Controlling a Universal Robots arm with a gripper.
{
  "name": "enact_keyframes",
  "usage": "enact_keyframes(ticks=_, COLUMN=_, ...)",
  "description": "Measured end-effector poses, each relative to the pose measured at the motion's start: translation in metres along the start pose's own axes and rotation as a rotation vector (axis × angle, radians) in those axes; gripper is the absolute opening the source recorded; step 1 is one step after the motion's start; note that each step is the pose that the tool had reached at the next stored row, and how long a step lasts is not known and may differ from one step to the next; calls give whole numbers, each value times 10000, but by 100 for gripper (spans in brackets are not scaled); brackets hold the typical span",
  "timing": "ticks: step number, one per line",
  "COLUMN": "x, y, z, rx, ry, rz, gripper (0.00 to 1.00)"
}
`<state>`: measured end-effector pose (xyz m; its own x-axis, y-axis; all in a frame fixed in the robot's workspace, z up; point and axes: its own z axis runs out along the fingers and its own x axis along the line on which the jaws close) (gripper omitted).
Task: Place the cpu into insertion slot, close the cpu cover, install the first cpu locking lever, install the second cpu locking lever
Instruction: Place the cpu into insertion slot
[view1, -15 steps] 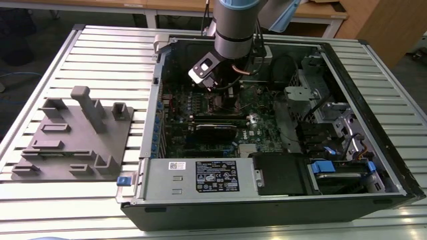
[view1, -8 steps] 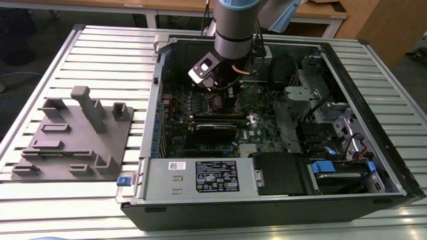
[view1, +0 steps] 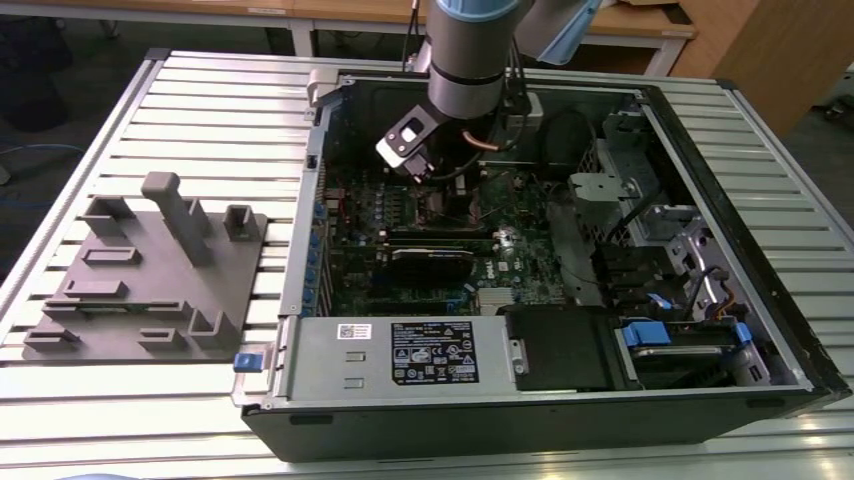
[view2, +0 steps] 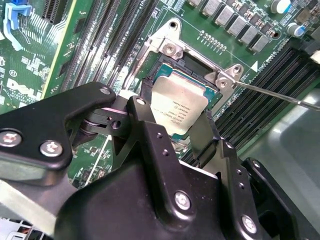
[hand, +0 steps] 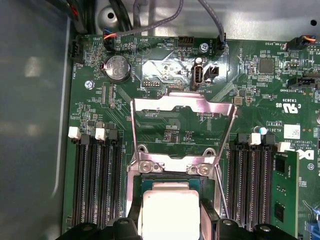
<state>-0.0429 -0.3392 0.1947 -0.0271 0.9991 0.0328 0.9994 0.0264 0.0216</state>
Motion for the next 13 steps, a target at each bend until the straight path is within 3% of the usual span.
enact_keyframes(ticks=13, x=0, y=-6, z=0, rx=-16, ry=-12, rz=524, gripper=54)
